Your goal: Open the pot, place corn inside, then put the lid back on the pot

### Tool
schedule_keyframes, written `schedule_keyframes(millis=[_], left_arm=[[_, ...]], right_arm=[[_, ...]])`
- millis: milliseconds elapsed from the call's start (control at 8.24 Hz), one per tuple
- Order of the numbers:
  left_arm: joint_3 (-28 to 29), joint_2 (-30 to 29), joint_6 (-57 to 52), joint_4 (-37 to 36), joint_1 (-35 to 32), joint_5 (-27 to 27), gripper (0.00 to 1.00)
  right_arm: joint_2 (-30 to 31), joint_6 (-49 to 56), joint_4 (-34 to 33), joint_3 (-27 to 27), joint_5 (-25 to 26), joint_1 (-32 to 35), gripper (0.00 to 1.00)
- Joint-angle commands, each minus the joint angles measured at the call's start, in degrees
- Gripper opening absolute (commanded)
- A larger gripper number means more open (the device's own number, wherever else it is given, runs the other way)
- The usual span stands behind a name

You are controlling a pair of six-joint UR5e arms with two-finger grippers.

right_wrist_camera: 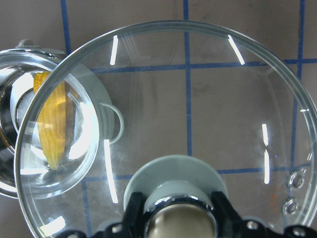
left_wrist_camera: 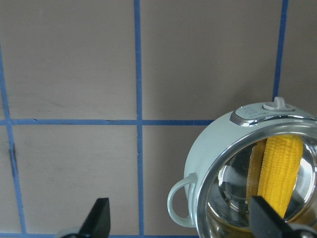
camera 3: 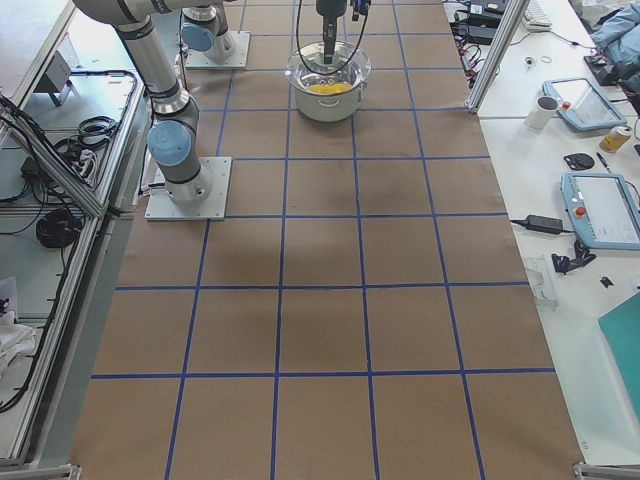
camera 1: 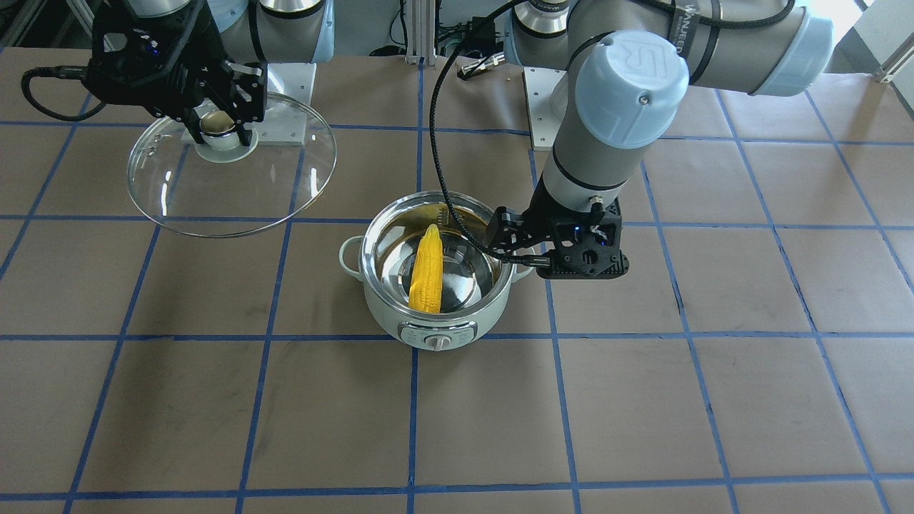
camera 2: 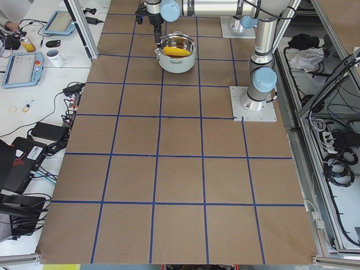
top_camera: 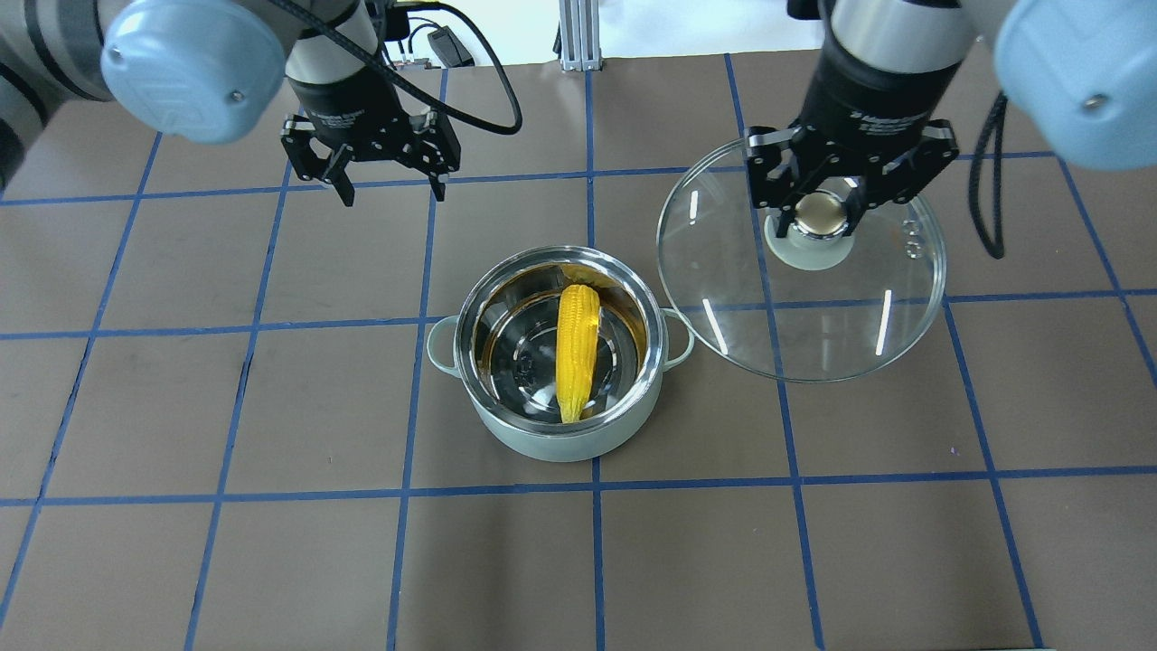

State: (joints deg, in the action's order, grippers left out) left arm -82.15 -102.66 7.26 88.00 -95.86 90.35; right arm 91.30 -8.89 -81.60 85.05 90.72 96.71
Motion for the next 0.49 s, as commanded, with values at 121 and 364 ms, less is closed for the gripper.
schedule_keyframes(millis=[121,364], left_arm=[[2.87,5.44,-5.15,3.41,5.33,2.2,1.0],[1.99,5.8,-6.02,2.09,5.33,2.46,1.0]], right_arm=[[-11.71,-20.68,-11.17,-1.11,0.53,15.77,0.15],[-19.37,-28.79,-14.28,-6.63,-0.98,20.26,0.15]])
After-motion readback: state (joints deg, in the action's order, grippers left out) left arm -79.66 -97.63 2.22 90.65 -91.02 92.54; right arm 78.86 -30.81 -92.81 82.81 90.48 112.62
